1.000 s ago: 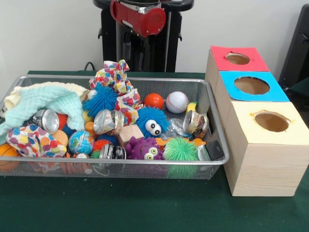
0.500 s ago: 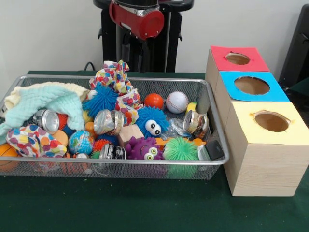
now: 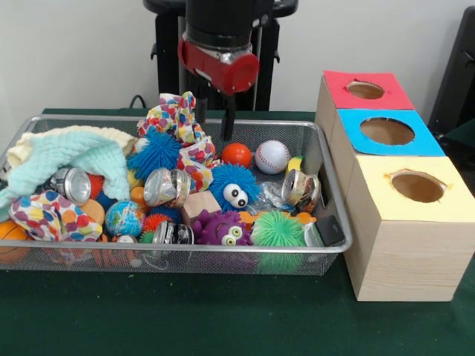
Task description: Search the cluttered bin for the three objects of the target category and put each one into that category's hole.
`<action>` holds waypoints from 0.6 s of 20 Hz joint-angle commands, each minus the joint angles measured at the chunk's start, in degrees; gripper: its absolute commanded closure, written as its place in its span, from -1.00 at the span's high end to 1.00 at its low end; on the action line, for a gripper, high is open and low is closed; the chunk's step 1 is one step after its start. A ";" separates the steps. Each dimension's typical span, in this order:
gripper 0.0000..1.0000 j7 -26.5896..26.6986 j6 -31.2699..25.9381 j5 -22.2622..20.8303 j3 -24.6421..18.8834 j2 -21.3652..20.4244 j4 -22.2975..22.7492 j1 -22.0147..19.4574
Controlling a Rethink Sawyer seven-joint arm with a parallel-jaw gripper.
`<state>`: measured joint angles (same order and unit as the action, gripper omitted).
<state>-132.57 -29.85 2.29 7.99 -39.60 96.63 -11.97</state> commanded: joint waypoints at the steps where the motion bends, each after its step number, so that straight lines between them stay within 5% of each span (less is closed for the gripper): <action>1: 1.00 -7.95 5.95 1.51 -3.60 6.91 -2.18 1.05; 12: 1.00 -10.10 5.35 4.89 -2.32 7.98 -4.23 4.15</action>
<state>-132.57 -26.15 4.26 7.99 -33.58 95.30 -8.38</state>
